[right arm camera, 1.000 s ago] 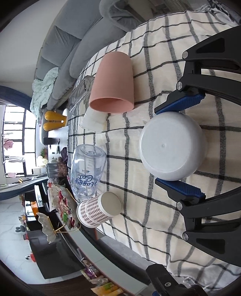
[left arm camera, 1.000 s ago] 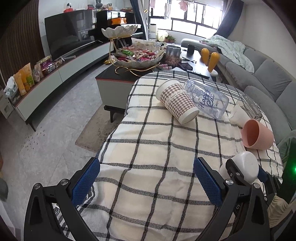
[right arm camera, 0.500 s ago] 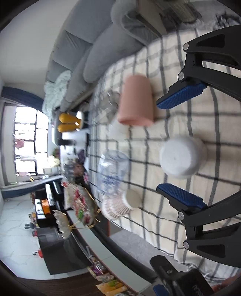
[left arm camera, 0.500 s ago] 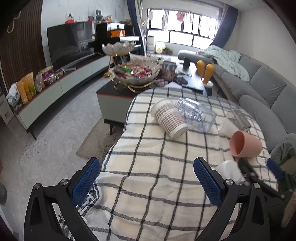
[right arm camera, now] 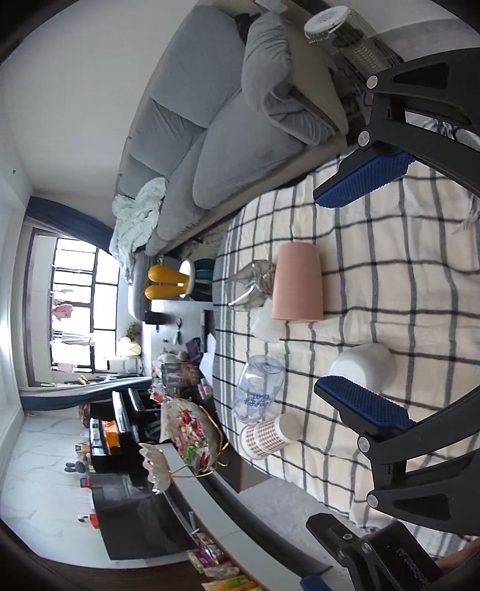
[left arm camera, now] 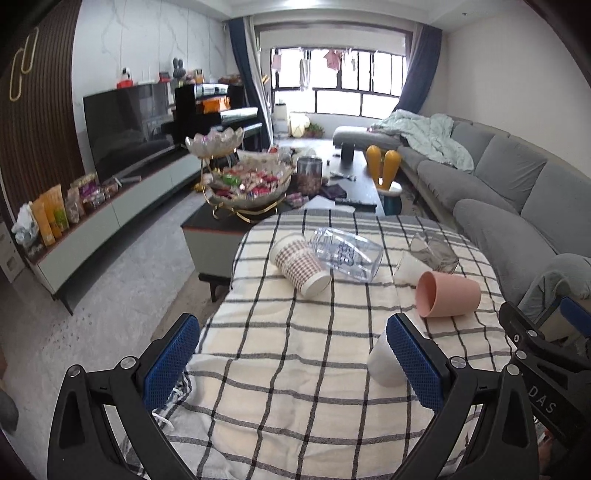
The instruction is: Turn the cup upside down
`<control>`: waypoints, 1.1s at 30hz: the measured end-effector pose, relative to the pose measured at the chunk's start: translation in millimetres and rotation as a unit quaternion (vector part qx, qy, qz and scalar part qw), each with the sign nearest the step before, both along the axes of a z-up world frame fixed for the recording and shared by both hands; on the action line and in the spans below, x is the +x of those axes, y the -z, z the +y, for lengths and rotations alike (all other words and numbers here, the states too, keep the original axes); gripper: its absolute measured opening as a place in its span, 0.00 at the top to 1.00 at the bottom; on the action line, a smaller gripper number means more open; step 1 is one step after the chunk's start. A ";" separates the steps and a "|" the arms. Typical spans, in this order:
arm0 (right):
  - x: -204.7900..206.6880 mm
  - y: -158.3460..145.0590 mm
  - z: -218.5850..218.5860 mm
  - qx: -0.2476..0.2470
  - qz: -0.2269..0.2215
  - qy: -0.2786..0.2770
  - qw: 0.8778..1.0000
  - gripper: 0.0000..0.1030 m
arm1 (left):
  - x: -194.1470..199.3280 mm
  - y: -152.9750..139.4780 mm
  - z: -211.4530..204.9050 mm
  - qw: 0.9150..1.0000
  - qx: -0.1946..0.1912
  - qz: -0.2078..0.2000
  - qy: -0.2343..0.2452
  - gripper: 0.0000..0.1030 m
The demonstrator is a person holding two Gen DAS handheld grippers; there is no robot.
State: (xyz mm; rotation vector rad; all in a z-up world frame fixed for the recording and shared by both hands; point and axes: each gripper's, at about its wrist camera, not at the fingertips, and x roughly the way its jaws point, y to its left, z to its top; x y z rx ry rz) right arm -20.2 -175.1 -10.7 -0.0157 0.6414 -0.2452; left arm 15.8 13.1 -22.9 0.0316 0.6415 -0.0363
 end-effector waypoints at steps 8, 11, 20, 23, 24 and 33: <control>-16.9 -13.1 -14.2 0.020 -0.025 0.008 0.999 0.06 | -16.4 -12.9 -7.1 1.000 0.009 -0.028 0.003 0.00; -20.8 -15.5 -17.1 0.025 -0.033 0.011 0.999 0.06 | -21.6 -17.0 -9.6 0.999 0.013 -0.039 0.005 0.00; -28.1 -21.3 -19.6 0.025 -0.051 0.014 0.998 0.06 | -23.4 -20.4 -13.9 0.999 0.014 -0.044 0.008 0.00; -29.4 -22.3 -19.9 0.026 -0.054 0.015 0.998 0.05 | -23.4 -20.4 -14.0 0.999 0.014 -0.045 0.008 0.00; -29.4 -22.3 -19.9 0.026 -0.054 0.015 0.998 0.05 | -23.4 -20.5 -14.3 0.999 0.014 -0.045 0.007 0.00; -31.9 -24.0 -19.0 0.026 -0.056 0.014 0.998 0.05 | -24.9 -21.6 -12.9 0.999 0.013 -0.046 0.006 0.00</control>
